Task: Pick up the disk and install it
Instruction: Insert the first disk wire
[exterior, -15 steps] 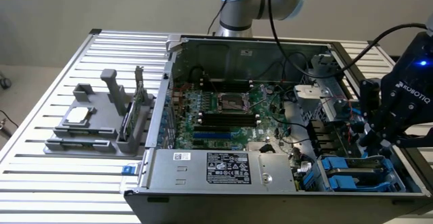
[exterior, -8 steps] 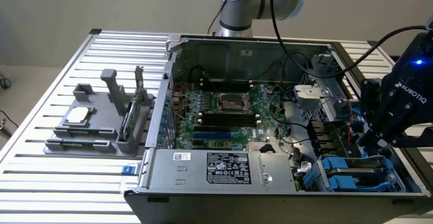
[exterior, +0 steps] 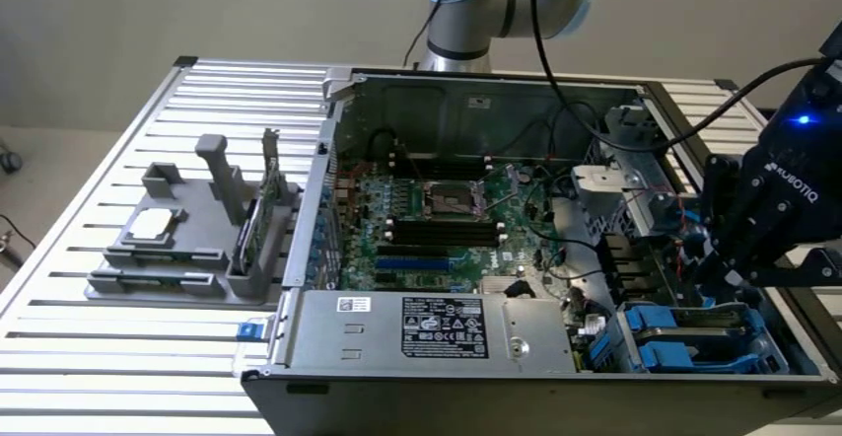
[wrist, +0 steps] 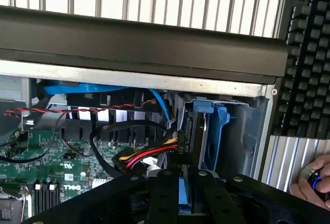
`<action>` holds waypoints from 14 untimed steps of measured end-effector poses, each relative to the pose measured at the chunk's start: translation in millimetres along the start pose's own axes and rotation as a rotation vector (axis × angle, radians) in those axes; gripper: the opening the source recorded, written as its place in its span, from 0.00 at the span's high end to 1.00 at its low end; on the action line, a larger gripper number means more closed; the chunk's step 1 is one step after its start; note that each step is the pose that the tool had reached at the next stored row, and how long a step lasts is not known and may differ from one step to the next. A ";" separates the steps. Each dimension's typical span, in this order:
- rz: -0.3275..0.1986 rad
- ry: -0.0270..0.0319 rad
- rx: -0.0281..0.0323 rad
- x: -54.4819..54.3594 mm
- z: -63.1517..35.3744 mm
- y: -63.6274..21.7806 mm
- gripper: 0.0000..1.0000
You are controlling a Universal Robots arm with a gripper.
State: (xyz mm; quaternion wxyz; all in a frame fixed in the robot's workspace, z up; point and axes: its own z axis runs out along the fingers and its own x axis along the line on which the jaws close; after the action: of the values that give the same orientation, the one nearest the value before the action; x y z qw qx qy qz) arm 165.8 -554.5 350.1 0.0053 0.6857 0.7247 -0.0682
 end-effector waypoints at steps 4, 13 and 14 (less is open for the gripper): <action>0.035 0.0008 0.0038 -0.1 0.8 0.1 0.83; 0.046 -0.0158 0.0054 -2.1 2.2 0.8 0.83; 0.046 -0.0158 0.0054 -2.6 2.5 0.8 0.83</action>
State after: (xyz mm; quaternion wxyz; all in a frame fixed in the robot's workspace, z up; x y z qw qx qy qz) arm 166.6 -557.3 347.8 0.0107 0.7016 0.7085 -0.0754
